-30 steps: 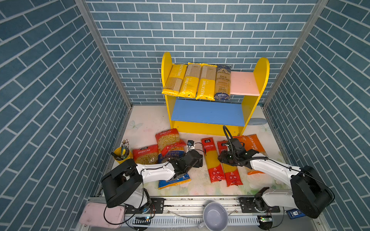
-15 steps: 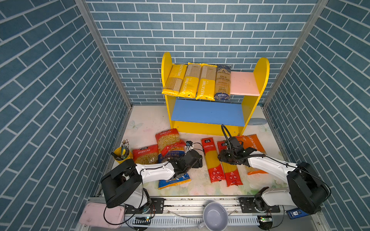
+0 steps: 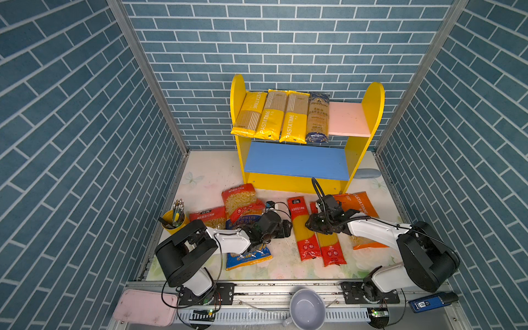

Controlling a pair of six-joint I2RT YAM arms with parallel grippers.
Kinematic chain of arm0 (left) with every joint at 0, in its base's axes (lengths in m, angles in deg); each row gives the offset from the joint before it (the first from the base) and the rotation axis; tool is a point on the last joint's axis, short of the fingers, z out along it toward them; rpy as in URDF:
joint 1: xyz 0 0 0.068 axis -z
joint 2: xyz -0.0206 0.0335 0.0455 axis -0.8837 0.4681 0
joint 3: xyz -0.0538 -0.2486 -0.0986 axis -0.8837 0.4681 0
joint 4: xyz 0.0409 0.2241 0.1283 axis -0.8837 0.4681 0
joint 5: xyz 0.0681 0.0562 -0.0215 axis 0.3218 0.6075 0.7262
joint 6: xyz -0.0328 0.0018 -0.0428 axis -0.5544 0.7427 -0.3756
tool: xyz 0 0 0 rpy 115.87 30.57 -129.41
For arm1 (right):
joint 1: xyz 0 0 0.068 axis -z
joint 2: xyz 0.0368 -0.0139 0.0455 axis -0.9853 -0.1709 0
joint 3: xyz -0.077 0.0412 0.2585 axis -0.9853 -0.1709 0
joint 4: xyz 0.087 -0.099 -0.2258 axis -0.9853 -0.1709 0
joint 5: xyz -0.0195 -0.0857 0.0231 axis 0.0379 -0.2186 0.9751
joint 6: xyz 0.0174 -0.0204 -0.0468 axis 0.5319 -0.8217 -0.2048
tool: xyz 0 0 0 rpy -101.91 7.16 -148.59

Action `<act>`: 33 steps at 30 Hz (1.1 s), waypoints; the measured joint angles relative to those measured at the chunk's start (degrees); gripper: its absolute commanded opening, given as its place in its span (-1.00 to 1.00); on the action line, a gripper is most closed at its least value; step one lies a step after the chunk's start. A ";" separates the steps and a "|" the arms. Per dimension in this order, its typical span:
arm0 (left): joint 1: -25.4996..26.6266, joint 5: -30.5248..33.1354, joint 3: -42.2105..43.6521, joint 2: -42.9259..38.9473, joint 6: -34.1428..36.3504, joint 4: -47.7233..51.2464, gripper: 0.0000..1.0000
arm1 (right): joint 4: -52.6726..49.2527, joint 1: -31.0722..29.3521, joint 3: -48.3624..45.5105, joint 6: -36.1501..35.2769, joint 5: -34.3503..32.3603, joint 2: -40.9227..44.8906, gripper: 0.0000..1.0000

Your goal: Place and organize the pasta boxes and bags onto the shelf

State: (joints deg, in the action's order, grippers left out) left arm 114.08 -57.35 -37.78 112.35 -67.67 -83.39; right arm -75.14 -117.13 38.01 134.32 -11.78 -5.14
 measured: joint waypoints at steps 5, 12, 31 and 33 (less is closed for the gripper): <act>0.00 -1.36 -0.11 0.20 -0.42 -0.22 0.51 | 0.66 -0.13 0.11 0.33 1.68 -0.13 -0.09; -0.28 -1.31 -0.11 0.28 -1.60 -0.11 0.42 | 8.48 -1.44 -0.04 6.19 6.21 -3.45 -0.23; -1.51 -1.01 -0.02 0.35 -3.82 0.39 0.18 | 16.48 -2.23 -4.33 14.95 8.72 -1.90 0.58; -1.51 -1.16 -0.04 0.59 -3.80 0.37 0.13 | 17.18 -2.23 -4.33 15.08 8.90 -2.19 0.54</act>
State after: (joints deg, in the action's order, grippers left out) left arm 112.57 -58.51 -37.82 112.94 -71.47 -83.02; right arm -57.96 -119.36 33.68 149.40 -2.88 -7.33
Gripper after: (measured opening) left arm 0.587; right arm 0.786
